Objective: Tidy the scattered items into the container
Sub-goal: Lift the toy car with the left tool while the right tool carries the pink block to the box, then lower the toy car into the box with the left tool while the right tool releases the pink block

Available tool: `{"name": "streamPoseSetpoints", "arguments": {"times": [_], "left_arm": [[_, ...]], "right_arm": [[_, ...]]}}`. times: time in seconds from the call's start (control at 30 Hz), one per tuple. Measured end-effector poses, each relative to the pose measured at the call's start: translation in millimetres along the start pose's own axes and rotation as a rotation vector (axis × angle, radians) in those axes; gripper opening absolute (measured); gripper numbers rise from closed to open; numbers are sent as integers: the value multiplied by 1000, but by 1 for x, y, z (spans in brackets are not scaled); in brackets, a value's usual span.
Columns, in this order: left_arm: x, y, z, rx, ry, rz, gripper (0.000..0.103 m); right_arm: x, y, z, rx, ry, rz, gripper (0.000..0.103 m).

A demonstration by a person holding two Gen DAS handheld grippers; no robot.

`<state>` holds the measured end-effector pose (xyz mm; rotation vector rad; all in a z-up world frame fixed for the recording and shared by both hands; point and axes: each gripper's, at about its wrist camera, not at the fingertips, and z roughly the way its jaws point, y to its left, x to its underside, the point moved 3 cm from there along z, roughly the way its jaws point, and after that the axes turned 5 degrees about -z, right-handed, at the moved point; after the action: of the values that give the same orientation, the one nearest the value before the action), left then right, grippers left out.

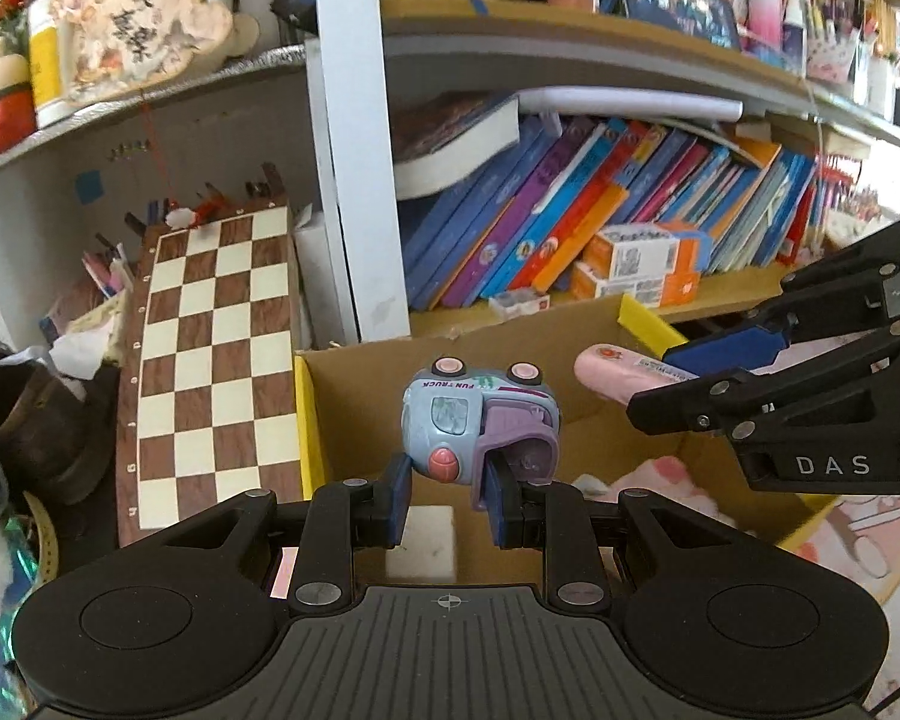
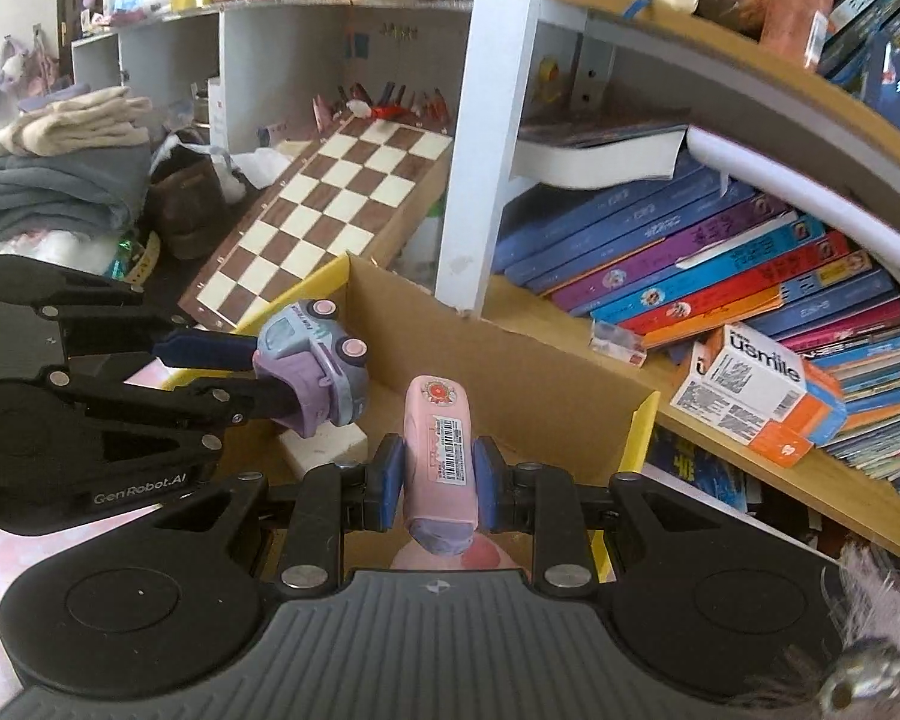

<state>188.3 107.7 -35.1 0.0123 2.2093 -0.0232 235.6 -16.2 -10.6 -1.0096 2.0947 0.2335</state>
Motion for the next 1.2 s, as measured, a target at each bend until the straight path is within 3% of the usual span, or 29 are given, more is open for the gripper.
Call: {"name": "streamPoseSetpoints", "arguments": {"times": [0.3,0.7,0.87,1.2], "left_arm": [[3,-2,37,-8,85,64,24],[17,-10,49,-3,157,140,25],[22,-13,56,9,218,172,25],[23,-13,61,26,258,175,25]], "right_arm": [[5,-10,44,-24,68,2,24],[14,-25,79,-36,139,38,24],[12,-29,88,-24,153,33,23],[10,-32,94,-31,148,57,23]]}}
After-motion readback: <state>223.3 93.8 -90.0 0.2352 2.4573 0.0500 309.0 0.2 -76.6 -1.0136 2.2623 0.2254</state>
